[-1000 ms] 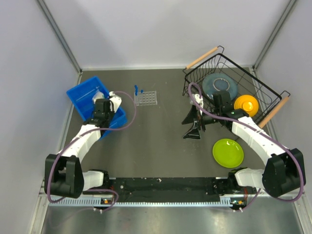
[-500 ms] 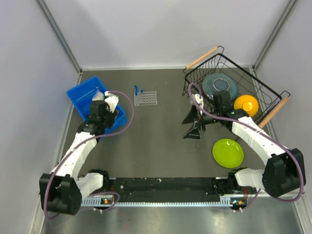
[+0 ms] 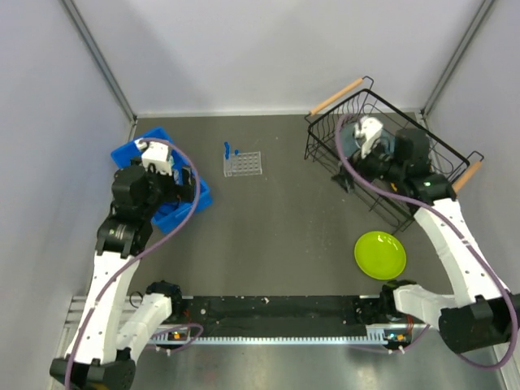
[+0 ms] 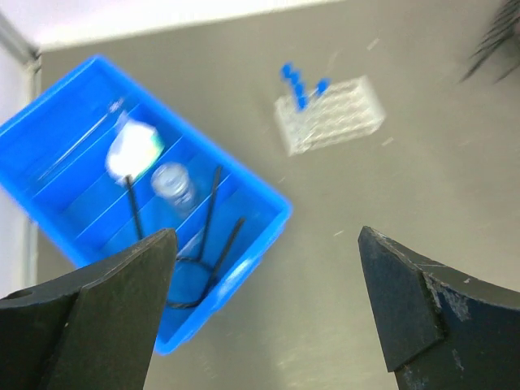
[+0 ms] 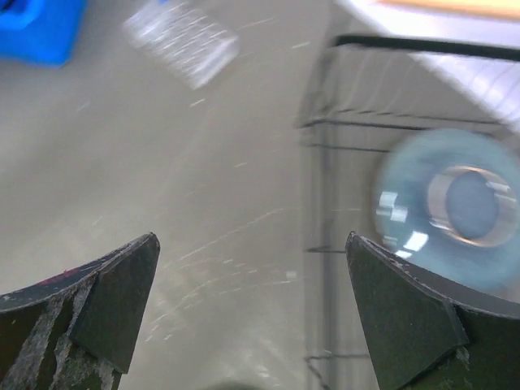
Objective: Organize the chemistry lab equipment
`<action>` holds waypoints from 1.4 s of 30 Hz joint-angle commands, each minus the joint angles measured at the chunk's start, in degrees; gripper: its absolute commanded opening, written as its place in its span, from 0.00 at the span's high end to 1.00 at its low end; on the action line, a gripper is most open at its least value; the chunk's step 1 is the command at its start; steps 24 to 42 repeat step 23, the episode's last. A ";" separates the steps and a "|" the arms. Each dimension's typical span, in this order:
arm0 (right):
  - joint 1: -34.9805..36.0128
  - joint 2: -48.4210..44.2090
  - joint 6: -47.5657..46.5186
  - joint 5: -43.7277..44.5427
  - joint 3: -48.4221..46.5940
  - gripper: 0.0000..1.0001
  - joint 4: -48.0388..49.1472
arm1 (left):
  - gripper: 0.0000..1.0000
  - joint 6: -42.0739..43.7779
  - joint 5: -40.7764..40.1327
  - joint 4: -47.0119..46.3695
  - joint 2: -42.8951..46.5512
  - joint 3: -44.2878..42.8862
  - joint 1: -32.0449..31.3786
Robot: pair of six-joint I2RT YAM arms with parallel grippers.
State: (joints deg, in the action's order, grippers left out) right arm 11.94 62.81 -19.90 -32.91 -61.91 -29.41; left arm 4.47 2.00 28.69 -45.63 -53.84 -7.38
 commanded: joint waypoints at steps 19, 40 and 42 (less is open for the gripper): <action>-6.58 -6.73 22.19 33.17 -28.97 0.01 -8.74 | 0.01 -21.79 19.27 6.29 9.24 -17.87 0.26; -6.94 -6.47 21.49 29.67 -29.41 0.01 -8.91 | 0.01 -21.35 18.92 6.47 9.33 -18.14 0.26; -6.94 -6.47 21.49 29.67 -29.41 0.01 -8.91 | 0.01 -21.35 18.92 6.47 9.33 -18.14 0.26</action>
